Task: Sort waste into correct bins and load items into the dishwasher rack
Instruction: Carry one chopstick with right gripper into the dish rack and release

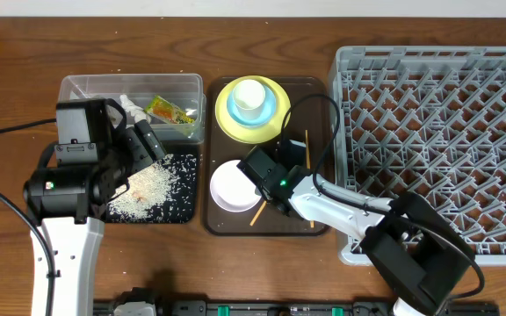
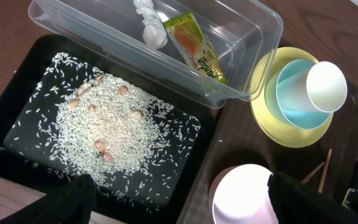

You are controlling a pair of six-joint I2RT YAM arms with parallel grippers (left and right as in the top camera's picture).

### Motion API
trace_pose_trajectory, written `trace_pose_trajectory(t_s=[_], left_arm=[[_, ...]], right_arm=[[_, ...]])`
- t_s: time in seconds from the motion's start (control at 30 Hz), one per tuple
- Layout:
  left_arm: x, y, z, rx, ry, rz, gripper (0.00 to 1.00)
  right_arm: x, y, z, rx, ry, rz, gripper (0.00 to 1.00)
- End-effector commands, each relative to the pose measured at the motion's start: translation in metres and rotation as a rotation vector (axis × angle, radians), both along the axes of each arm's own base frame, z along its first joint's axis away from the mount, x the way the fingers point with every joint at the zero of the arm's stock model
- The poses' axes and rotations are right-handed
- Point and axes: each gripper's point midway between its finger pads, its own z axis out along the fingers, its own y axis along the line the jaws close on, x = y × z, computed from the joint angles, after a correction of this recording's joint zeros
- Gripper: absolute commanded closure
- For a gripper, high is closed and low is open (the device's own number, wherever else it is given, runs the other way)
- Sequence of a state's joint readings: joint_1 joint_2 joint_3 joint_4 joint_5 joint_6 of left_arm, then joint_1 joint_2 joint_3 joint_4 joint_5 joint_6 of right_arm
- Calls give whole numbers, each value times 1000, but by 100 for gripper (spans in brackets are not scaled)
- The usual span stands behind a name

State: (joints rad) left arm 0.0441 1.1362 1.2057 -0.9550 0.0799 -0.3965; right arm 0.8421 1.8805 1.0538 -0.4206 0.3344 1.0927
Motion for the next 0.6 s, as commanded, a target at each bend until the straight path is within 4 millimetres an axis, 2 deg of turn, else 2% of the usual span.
trace_pose_trajectory(t_s=[0.0,0.13,0.27,0.43,0.53,0.57], left_arm=[[-1,0,-2,-6,7,3,9],[-1,0,-2,-6,7,3,9],[-1,0,-2,-6,7,3,9],[-1,0,-2,-6,7,2,9],[-1,0,-2,-6,7,3,9],[-1,0,-2,-6,7,3,9]], right_arm=[[-6,-9,-19,-46,31,-22,93],[-3,-15,-16,-68,16,-35,98],[1,-27,-10,-103,10,-32,99],[6,-30,0,-123,-2,28,99],[12,-26,18,-111,-43,63,99],[14,-25,30,-109,-69,86,99]])
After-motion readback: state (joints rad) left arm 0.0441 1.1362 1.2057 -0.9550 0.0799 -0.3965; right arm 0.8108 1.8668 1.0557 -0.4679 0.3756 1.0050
